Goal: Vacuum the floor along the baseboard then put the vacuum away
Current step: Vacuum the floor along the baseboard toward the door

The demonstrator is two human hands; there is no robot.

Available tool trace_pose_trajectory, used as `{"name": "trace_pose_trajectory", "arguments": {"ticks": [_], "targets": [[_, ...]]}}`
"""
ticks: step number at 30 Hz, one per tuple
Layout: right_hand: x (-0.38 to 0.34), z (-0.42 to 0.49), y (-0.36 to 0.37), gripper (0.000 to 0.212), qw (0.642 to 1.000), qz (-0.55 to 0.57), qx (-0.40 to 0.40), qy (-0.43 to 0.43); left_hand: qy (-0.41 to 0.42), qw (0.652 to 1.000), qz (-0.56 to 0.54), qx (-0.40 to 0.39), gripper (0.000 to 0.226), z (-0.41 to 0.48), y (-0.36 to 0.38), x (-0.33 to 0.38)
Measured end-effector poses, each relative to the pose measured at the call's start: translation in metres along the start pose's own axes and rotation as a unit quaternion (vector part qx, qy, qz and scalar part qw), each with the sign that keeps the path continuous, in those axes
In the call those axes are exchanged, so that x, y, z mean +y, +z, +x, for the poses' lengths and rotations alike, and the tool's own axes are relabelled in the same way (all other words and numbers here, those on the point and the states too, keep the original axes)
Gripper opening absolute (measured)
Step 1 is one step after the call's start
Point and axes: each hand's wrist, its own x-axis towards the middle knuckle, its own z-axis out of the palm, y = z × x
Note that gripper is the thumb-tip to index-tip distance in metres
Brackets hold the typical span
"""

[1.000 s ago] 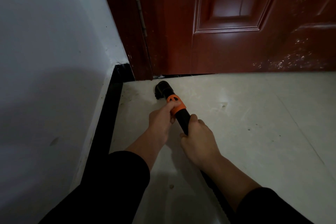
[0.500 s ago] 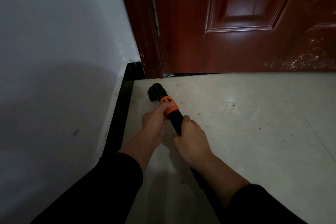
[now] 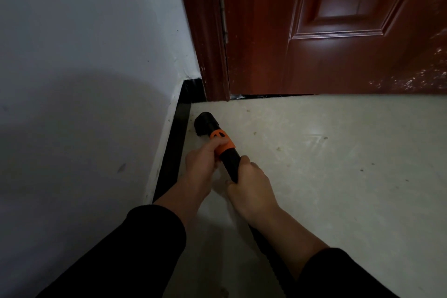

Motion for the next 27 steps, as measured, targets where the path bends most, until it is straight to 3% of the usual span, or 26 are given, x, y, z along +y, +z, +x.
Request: {"name": "trace_pose_trajectory", "arguments": {"ticks": [6,10,21,27], "targets": [[-0.002,-0.008,0.001,0.033,1.000,0.015,-0.025,0.000,-0.001,0.999,-0.022,0.036,0.027,-0.010,-0.004,-0.003],[-0.004,-0.013,0.002,0.034,0.999,0.028,-0.038,0.005,-0.001,0.999,-0.027,0.036,0.016,-0.022,-0.008,-0.002],[-0.008,-0.017,0.004,0.033,0.999,0.026,-0.042,0.010,-0.001,0.998,-0.037,0.058,0.051,-0.022,-0.012,-0.003],[-0.008,-0.010,0.008,0.033,0.999,0.030,-0.028,0.006,0.004,0.999,-0.029,0.044,0.049,-0.017,-0.013,0.002]]}}
